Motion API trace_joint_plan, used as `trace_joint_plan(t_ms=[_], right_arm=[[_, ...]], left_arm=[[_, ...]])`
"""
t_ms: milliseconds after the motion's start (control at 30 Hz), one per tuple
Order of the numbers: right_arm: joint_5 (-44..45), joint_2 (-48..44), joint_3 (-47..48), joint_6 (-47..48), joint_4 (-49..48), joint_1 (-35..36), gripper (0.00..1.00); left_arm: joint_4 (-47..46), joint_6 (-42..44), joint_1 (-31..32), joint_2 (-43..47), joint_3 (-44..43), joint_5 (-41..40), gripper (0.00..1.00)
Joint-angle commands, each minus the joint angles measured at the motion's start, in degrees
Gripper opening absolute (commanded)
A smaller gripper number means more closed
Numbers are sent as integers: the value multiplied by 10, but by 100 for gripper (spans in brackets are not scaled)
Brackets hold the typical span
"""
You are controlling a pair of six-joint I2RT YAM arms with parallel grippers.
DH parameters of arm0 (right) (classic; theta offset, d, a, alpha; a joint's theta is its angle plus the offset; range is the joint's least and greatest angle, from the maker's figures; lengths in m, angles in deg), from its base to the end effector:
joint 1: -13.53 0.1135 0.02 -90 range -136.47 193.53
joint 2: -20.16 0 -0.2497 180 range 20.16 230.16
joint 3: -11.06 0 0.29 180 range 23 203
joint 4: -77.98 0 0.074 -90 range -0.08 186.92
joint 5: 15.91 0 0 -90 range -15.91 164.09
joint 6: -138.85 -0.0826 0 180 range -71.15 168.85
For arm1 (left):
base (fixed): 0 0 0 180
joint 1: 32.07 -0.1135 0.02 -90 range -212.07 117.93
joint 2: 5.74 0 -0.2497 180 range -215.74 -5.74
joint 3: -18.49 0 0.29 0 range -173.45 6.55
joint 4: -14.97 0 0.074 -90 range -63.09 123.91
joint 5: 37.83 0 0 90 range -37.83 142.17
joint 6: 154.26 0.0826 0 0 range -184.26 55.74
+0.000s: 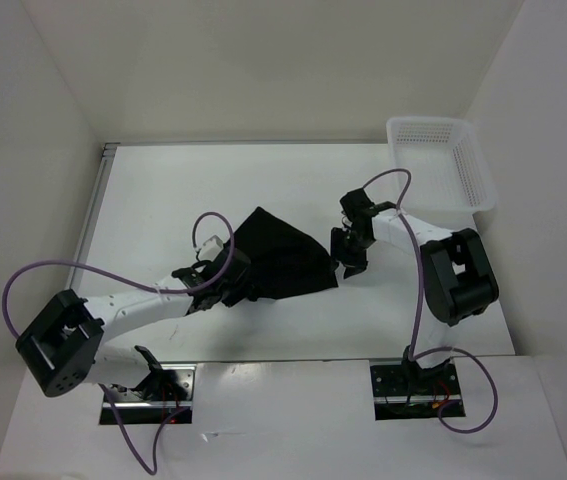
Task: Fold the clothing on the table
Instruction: Flatten the skirt out
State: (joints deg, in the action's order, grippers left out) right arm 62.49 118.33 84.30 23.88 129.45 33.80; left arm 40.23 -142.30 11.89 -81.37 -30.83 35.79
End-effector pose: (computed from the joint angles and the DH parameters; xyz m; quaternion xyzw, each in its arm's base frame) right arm 0.3272 0.1385 0.0879 0.0286 0.9875 0.1379 0.0701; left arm 0.2416 -0.2007 0.1068 -0.3187 0.8799 -0.2197 0.2756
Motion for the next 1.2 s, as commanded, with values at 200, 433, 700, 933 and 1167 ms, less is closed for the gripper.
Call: trace_joint_plan(t_ms=[200, 433, 700, 933, 1167], right_arm=[[-39, 60, -13, 10, -59, 2, 40], [-60, 46, 0, 20, -58, 2, 0], [9, -145, 173, 26, 51, 2, 0], [-14, -178, 278, 38, 78, -3, 0], [-34, -233, 324, 38, 78, -3, 0]], left_arm=[[-6, -1, 0, 23, 5, -6, 0], [-1, -1, 0, 29, 5, -11, 0], [37, 179, -5, 141, -126, -42, 1], [11, 292, -68, 236, -172, 57, 11], [19, 264, -128, 276, -127, 115, 15]])
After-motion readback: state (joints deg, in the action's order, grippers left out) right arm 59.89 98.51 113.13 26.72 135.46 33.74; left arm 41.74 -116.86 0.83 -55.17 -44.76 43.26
